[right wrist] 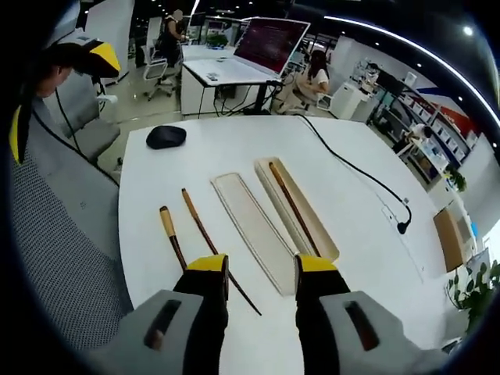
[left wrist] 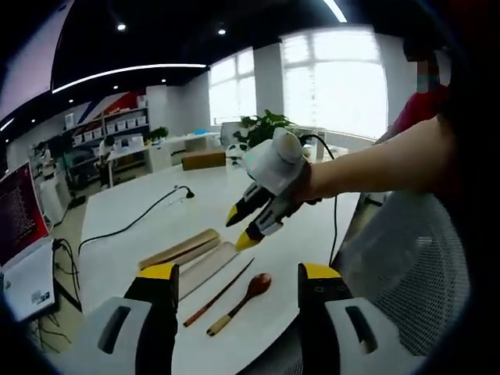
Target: Arrange the utensils inside the cutlery case until each visible utensil rests in its matching compartment.
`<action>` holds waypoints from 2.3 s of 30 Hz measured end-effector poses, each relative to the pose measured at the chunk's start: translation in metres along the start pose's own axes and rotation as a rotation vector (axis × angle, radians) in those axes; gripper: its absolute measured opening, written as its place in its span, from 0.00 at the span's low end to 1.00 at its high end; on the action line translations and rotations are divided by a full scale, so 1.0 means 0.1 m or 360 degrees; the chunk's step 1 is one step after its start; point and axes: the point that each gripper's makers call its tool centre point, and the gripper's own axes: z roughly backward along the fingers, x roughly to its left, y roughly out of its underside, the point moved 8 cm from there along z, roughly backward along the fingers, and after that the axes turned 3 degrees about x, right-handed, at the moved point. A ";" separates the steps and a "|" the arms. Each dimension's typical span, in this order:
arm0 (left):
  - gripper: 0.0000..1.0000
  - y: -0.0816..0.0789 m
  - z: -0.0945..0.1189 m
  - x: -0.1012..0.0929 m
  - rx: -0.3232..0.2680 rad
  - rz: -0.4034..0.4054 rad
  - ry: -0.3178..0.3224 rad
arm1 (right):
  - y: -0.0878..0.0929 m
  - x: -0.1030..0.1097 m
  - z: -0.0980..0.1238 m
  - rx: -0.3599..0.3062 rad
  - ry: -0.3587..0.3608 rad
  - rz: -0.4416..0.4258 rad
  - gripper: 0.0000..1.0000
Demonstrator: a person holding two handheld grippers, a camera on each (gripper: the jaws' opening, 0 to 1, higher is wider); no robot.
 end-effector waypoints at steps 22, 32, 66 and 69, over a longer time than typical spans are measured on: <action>0.63 -0.03 0.04 0.05 -0.0080 0.0049 -0.0043 | 0.18 0.17 -0.20 0.0200 -0.0121 0.0011 0.35; 0.62 0.03 0.06 0.12 -0.0088 0.0105 -0.0041 | 0.20 0.18 -0.32 0.0274 -0.0176 0.0042 0.33; 0.62 0.04 0.05 0.08 -0.0038 0.0092 -0.0022 | 0.06 0.31 -0.77 0.0374 -0.0500 0.0323 0.28; 0.62 0.05 0.04 0.07 -0.0032 0.0092 -0.0015 | 0.05 0.33 -0.79 0.0385 -0.0523 0.0338 0.28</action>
